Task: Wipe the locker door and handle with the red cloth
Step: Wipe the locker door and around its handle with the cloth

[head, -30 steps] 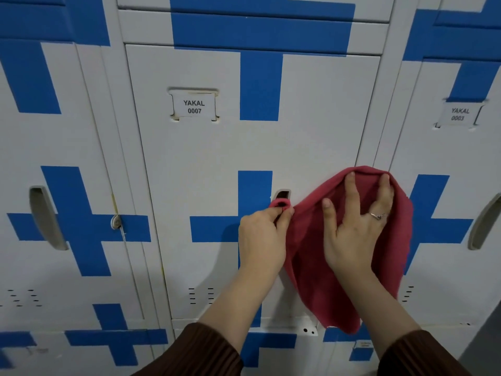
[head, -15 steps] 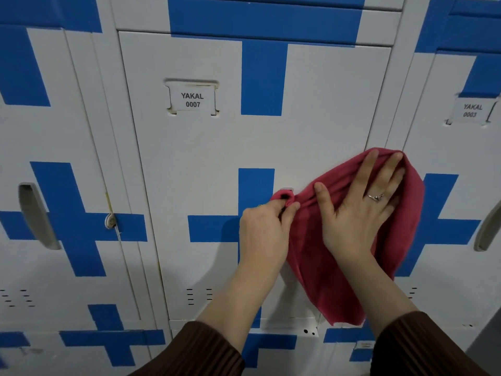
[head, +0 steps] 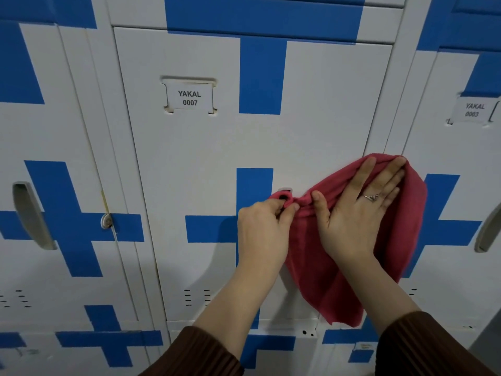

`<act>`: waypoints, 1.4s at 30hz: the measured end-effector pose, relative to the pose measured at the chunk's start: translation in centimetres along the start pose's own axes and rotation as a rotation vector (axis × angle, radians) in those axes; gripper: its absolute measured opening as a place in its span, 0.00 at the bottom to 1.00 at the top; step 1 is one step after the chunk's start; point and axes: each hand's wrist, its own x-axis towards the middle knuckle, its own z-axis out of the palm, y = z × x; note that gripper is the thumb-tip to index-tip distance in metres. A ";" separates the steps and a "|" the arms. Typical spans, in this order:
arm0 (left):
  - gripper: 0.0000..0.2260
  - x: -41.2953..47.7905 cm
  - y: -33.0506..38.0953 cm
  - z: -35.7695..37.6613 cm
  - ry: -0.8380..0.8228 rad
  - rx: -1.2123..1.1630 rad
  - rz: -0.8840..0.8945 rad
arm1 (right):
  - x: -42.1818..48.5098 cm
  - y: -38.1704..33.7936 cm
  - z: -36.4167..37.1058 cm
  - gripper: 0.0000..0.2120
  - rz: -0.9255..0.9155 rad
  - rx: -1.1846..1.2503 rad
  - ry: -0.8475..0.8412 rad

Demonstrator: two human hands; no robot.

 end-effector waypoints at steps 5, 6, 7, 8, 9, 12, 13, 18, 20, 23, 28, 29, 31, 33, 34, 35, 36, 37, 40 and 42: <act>0.09 -0.1 -0.1 -0.2 -0.028 -0.022 -0.055 | -0.2 0.3 -0.2 0.41 -0.046 -0.079 0.014; 0.09 0.0 0.0 -0.2 -0.036 -0.023 -0.056 | -0.2 0.4 -0.3 0.41 -0.053 -0.104 0.019; 0.09 0.1 0.1 -0.3 -0.043 -0.023 -0.056 | -0.2 0.6 -0.4 0.41 -0.058 -0.125 0.021; 0.09 0.2 0.2 -0.3 -0.046 -0.021 -0.056 | -0.2 0.7 -0.5 0.41 -0.063 -0.141 0.022; 0.09 0.1 0.2 -0.3 -0.046 -0.017 -0.054 | -0.1 0.7 -0.5 0.41 -0.068 -0.150 0.022; 0.10 -0.2 0.1 -0.2 -0.027 -0.001 -0.031 | -0.1 0.9 -0.4 0.41 -0.082 -0.140 0.039; 0.10 -0.2 0.2 -0.2 -0.019 -0.002 -0.023 | 0.0 0.9 -0.3 0.41 -0.083 -0.131 0.045; 0.09 0.2 0.6 0.3 0.066 0.021 0.076 | 0.0 0.8 0.1 0.42 -0.086 -0.091 0.041; 0.09 0.2 0.6 0.4 0.099 -0.005 0.078 | 0.0 1.0 0.2 0.42 -0.092 -0.078 0.046; 0.09 -0.1 0.0 0.4 0.075 -0.009 0.042 | 0.1 1.1 0.2 0.41 -0.098 -0.064 0.062; 0.08 -0.5 -0.8 0.1 -0.018 -0.036 -0.014 | 0.1 1.1 -0.4 0.41 -0.096 -0.092 0.073; 0.08 -0.4 -0.9 0.1 -0.023 -0.035 -0.010 | 0.1 1.2 -0.5 0.41 -0.096 -0.091 0.066; 0.12 -0.4 -1.0 0.1 -0.013 -0.016 0.029 | 0.2 1.2 -0.8 0.40 -0.108 -0.093 0.068; 0.15 -0.3 -0.6 0.3 0.050 -0.029 0.065 | 0.6 1.1 -1.0 0.39 -0.155 -0.084 0.085; 0.14 -0.2 -0.3 0.4 0.091 -0.046 0.076 | 0.8 0.9 -1.1 0.38 -0.187 -0.071 0.090; 0.14 -0.1 -0.1 0.5 0.126 -0.060 0.089 | 1.1 0.8 -1.1 0.38 -0.214 -0.054 0.092; 0.14 0.0 0.1 0.6 0.148 -0.064 0.099 | 1.4 0.7 -1.0 0.38 -0.232 -0.035 0.089; 0.13 0.0 0.1 0.7 0.153 -0.063 0.103 | 1.6 0.6 -0.9 0.38 -0.239 -0.018 0.083; 0.12 -0.6 -0.9 0.7 0.084 -0.036 0.064 | 1.7 0.4 -0.6 0.41 -0.218 -0.001 0.039; 0.12 -1.2 -1.5 0.6 0.036 -0.036 0.028 | 1.5 0.4 -0.4 0.42 -0.212 -0.029 0.006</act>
